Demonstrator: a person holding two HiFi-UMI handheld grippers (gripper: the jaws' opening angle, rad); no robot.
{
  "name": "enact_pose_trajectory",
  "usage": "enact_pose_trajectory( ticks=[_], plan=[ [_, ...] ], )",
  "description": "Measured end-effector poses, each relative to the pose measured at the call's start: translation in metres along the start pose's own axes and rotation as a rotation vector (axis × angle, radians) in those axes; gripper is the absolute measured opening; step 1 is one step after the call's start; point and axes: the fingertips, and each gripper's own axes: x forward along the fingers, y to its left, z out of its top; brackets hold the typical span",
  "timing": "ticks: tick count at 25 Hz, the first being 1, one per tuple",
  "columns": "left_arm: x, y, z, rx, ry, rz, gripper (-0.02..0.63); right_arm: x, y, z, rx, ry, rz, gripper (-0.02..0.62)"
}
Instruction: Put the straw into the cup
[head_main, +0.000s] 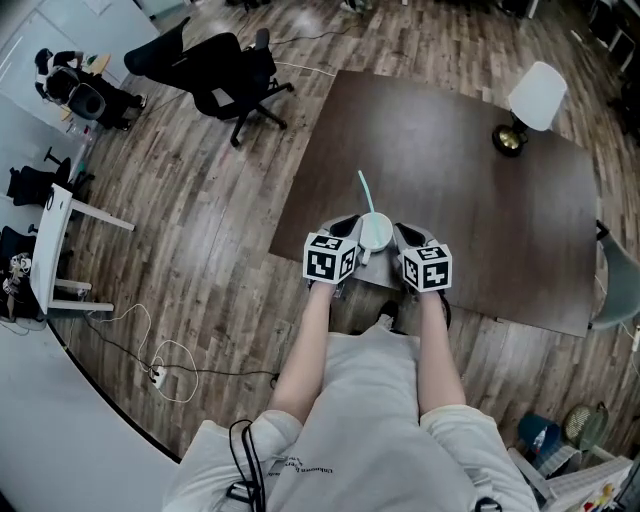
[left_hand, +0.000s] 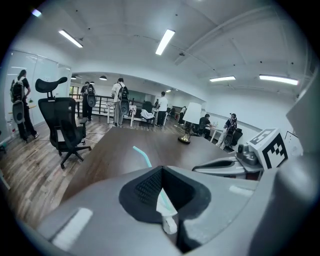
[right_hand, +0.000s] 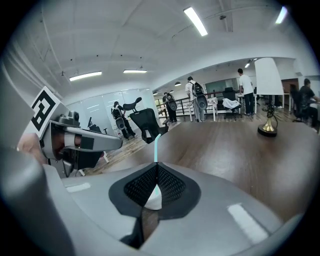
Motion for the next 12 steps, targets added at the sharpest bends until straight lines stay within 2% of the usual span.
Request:
enact_pose_trajectory(
  ticks=[4, 12],
  plan=[
    [-0.015, -0.011, 0.003, 0.011, -0.024, -0.024, 0.001, -0.016, 0.000, -0.001, 0.052, -0.044, -0.040, 0.026],
    [-0.051, -0.015, -0.019, 0.017, -0.031, -0.033, 0.001, -0.042, 0.025, -0.013, 0.091, -0.112, -0.083, 0.026]
  ],
)
